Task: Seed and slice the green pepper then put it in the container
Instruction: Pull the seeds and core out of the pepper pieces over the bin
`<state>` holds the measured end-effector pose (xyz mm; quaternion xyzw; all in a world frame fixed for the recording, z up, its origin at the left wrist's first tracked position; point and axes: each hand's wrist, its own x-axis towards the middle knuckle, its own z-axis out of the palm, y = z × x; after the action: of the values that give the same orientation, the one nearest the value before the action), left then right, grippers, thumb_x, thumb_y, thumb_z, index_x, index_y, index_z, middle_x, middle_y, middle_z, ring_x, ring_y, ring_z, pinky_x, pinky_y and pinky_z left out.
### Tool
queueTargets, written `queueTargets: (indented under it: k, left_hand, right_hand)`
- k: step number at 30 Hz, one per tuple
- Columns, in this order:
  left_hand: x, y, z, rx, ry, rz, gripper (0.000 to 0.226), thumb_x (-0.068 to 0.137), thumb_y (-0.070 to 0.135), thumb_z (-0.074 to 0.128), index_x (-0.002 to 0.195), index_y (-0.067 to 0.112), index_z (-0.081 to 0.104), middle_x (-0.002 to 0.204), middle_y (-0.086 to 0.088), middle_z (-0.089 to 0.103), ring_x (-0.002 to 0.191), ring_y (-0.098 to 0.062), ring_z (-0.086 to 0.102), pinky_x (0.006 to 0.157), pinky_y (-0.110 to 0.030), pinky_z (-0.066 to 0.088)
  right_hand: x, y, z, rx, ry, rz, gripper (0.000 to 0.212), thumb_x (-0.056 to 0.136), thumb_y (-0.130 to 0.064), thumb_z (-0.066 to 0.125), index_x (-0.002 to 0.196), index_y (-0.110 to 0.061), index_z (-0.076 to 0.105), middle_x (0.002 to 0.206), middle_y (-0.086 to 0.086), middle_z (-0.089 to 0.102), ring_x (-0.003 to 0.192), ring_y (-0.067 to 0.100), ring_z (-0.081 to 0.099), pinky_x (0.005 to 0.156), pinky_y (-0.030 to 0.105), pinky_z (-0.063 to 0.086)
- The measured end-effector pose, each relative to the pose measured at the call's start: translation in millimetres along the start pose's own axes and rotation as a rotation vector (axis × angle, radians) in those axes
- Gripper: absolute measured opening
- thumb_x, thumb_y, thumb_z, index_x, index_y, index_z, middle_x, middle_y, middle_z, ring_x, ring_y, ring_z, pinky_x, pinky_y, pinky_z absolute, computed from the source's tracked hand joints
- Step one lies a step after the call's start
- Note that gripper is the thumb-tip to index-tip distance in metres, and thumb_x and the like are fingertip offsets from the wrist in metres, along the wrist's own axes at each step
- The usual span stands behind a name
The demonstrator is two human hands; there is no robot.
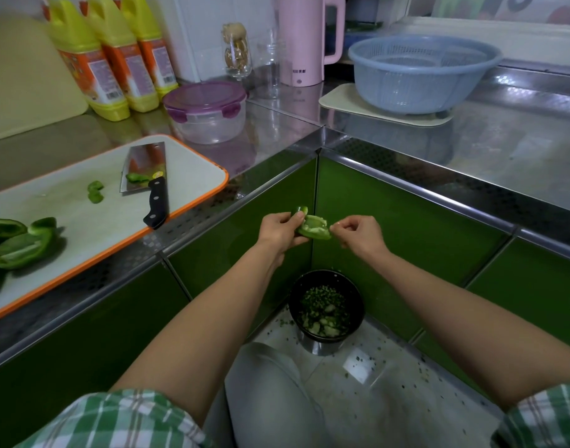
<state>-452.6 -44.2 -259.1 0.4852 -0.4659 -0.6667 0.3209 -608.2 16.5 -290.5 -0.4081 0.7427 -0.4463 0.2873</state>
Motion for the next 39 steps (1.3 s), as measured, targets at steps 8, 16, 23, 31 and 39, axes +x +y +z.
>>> queueTargets:
  k: [8, 16, 23, 31, 39]
  left_hand:
    - [3.5, -2.4, 2.5, 0.111, 0.026, 0.038, 0.022, 0.096, 0.013, 0.057, 0.112, 0.000, 0.062, 0.105, -0.011, 0.066, 0.086, -0.019, 0.067, 0.076, -0.028, 0.058]
    - [5.5, -2.0, 9.0, 0.204, 0.033, 0.070, 0.018, 0.096, 0.017, 0.058, 0.101, 0.002, 0.066, 0.096, -0.011, 0.068, 0.084, -0.021, 0.069, 0.072, -0.029, 0.059]
    - [7.5, -5.1, 10.7, 0.300, 0.054, 0.117, 0.023, 0.095, 0.020, 0.060, 0.105, 0.000, 0.068, 0.100, -0.016, 0.071, 0.084, -0.023, 0.071, 0.075, -0.033, 0.060]
    - [2.3, -4.1, 14.6, 0.244, 0.008, 0.120, 0.028, 0.095, 0.018, 0.058, 0.116, -0.001, 0.063, 0.107, -0.015, 0.069, 0.090, -0.021, 0.070, 0.073, -0.029, 0.060]
    - [2.6, -3.8, 9.1, 0.206, 0.021, 0.116, 0.026, 0.096, 0.016, 0.058, 0.113, -0.003, 0.064, 0.105, -0.016, 0.069, 0.090, -0.023, 0.070, 0.077, -0.032, 0.060]
  right_hand:
    - [-2.6, -9.9, -1.5, -0.261, -0.036, -0.288, 0.012, 0.085, -0.012, 0.068, 0.097, -0.016, 0.070, 0.092, -0.004, 0.065, 0.082, 0.009, 0.059, 0.071, 0.021, 0.049]
    - [-8.9, -24.2, 1.4, -0.596, -0.088, -0.501, 0.009, 0.084, -0.016, 0.069, 0.092, -0.015, 0.068, 0.082, -0.006, 0.061, 0.073, 0.007, 0.059, 0.066, 0.021, 0.050]
    - [-6.4, -29.1, 3.3, -0.631, -0.151, -0.520, 0.012, 0.078, -0.015, 0.074, 0.078, -0.020, 0.062, 0.079, -0.003, 0.062, 0.072, 0.013, 0.061, 0.067, 0.033, 0.056]
    - [-5.4, -27.2, 3.8, -0.365, -0.067, -0.306, 0.016, 0.075, -0.007, 0.073, 0.068, -0.016, 0.062, 0.066, -0.005, 0.061, 0.061, 0.007, 0.057, 0.056, 0.018, 0.045]
    - [-7.0, -25.9, 1.7, -0.366, -0.152, -0.306, 0.013, 0.077, -0.003, 0.072, 0.081, -0.014, 0.068, 0.075, -0.005, 0.061, 0.067, 0.005, 0.058, 0.060, 0.013, 0.044]
